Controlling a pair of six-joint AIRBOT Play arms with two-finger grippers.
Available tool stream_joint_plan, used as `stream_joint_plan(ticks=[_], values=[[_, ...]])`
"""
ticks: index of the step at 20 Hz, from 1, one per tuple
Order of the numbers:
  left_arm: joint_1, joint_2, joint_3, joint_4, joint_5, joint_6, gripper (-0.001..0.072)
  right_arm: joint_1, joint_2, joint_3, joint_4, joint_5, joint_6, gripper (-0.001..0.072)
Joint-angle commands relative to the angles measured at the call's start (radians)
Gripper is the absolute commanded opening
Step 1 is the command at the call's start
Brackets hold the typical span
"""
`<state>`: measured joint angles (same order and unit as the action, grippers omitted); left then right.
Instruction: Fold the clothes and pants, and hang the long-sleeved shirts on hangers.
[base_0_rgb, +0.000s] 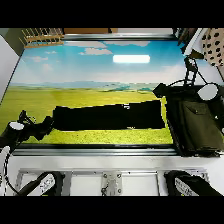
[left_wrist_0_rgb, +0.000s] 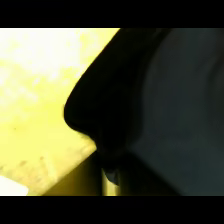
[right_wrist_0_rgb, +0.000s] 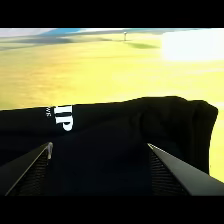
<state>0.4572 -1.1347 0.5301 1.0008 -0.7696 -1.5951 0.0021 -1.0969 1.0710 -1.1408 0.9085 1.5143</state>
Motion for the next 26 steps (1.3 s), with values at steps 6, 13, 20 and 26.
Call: stream_joint_plan(ticks=[6,13,20,26], values=[[0.059,0.002,0.204,0.222,-0.096,0.063,0.0007,-0.163,0.002,-0.058,-0.006,0.228,-0.122,0.0656],[0.050,0.030,0.245,0.220,-0.203,0.073,0.0225,-0.308,-0.116,-0.280,0.090,0.214,-0.249,0.0661],[-0.248,0.134,0.245,0.201,-0.211,0.075,0.0007,-0.281,-0.411,-0.272,0.478,0.153,-0.472,0.0659],[-0.555,0.056,0.257,0.201,-0.157,-0.010,0.0007,-0.130,-0.515,-0.209,0.570,0.106,-0.475,0.0657]])
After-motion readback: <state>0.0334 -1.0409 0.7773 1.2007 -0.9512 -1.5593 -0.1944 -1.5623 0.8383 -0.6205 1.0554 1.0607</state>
